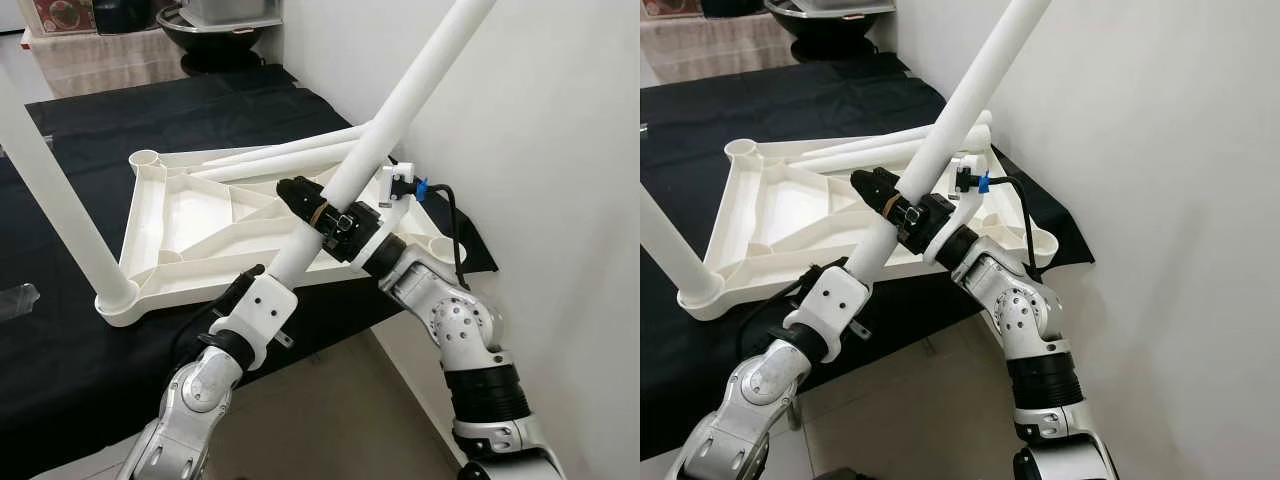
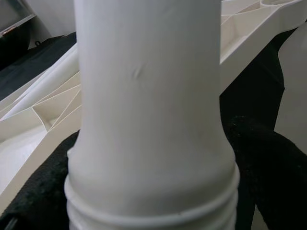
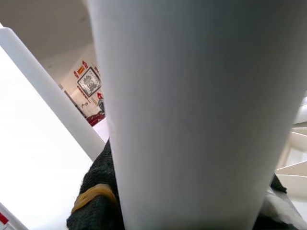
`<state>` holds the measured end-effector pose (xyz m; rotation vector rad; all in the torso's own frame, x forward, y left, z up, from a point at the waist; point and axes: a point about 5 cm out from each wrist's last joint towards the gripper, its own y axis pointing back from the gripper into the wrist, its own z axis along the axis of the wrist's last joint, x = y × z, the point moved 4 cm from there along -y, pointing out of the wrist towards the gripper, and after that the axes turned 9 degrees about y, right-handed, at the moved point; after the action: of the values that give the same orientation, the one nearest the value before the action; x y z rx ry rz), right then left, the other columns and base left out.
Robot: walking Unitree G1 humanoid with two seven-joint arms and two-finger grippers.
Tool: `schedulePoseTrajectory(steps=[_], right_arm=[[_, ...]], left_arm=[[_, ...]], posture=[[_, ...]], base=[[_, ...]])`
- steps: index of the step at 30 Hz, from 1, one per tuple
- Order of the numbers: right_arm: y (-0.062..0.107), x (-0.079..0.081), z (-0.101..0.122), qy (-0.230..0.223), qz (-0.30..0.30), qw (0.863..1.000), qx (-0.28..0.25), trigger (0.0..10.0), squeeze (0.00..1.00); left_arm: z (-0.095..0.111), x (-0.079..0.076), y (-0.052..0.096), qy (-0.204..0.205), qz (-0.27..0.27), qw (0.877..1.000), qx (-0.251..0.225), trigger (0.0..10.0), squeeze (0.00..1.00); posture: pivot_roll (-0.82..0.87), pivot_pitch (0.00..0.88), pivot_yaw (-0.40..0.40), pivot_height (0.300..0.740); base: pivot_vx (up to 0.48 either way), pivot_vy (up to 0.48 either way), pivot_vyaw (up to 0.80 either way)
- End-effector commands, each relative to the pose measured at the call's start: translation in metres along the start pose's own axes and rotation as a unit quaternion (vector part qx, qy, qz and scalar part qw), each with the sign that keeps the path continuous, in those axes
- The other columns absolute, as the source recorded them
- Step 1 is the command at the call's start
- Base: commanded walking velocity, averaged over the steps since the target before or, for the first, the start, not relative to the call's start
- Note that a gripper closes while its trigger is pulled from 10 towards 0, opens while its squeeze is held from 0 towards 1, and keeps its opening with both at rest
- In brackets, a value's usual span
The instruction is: Building children table
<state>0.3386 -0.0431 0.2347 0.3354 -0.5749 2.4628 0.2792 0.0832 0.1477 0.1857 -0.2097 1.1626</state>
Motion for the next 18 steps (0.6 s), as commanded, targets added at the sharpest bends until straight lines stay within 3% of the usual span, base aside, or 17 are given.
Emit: schedulePoseTrajectory(steps=[1, 3, 4, 6, 7, 9, 14, 17, 18], right_arm=[[-0.003, 0.000, 0.011, 0.012, -0.001, 1.000, -0.020, 0.0, 0.00], [-0.003, -0.001, 0.014, 0.016, 0.001, 1.000, -0.022, 0.0, 0.00], [-0.003, -0.002, 0.015, 0.020, 0.002, 1.000, -0.023, 0.0, 0.00], [-0.004, -0.002, 0.017, 0.023, 0.002, 0.999, -0.024, 0.0, 0.00], [-0.003, -0.004, 0.018, 0.027, -0.001, 0.999, -0.025, 0.0, 0.00], [-0.003, -0.009, 0.023, 0.042, -0.011, 0.999, -0.028, 0.0, 0.00], [-0.003, -0.014, 0.026, 0.057, -0.027, 0.997, -0.032, 0.0, 0.00], [-0.001, -0.030, 0.038, 0.130, -0.082, 0.987, -0.043, 0.0, 0.00], [-0.001, -0.030, 0.038, 0.130, -0.082, 0.987, -0.043, 0.0, 0.00]], left_arm=[[-0.002, -0.001, 0.001, 0.005, -0.002, 1.000, 0.005, 10.0, 1.00], [-0.003, 0.003, 0.001, -0.011, 0.003, 1.000, 0.010, 10.0, 1.00], [-0.005, 0.007, 0.001, -0.016, 0.013, 1.000, 0.014, 10.0, 0.50], [-0.006, 0.010, 0.001, -0.018, 0.021, 0.999, 0.016, 10.0, 0.50], [-0.006, 0.015, 0.001, -0.022, 0.033, 0.999, 0.016, 10.0, 0.00], [-0.006, 0.027, 0.001, -0.028, 0.062, 0.998, 0.015, 10.0, 0.00], [-0.007, 0.035, 0.001, -0.037, 0.080, 0.996, 0.017, 10.0, 0.00], [-0.008, 0.038, 0.003, -0.033, 0.089, 0.995, 0.021, 10.0, 0.00], [-0.008, 0.038, 0.003, -0.033, 0.089, 0.995, 0.021, 10.0, 0.00]], posture=[[-0.02, 0.029, -0.044, 0.740], [-0.02, 0.030, -0.044, 0.740], [-0.02, 0.028, -0.045, 0.740], [-0.02, 0.028, -0.045, 0.740], [-0.02, 0.027, -0.044, 0.740], [-0.02, 0.027, -0.046, 0.740], [-0.02, 0.030, -0.046, 0.740], [-0.02, 0.032, -0.044, 0.740], [-0.02, 0.032, -0.044, 0.740]], base=[[0.000, 0.000, 0.00], [0.000, 0.000, 0.00], [0.000, 0.000, 0.00], [0.000, 0.000, 0.00], [0.000, 0.000, 0.00], [0.000, 0.000, 0.00], [0.000, 0.000, 0.00], [0.000, 0.000, 0.00], [0.000, 0.000, 0.00]])
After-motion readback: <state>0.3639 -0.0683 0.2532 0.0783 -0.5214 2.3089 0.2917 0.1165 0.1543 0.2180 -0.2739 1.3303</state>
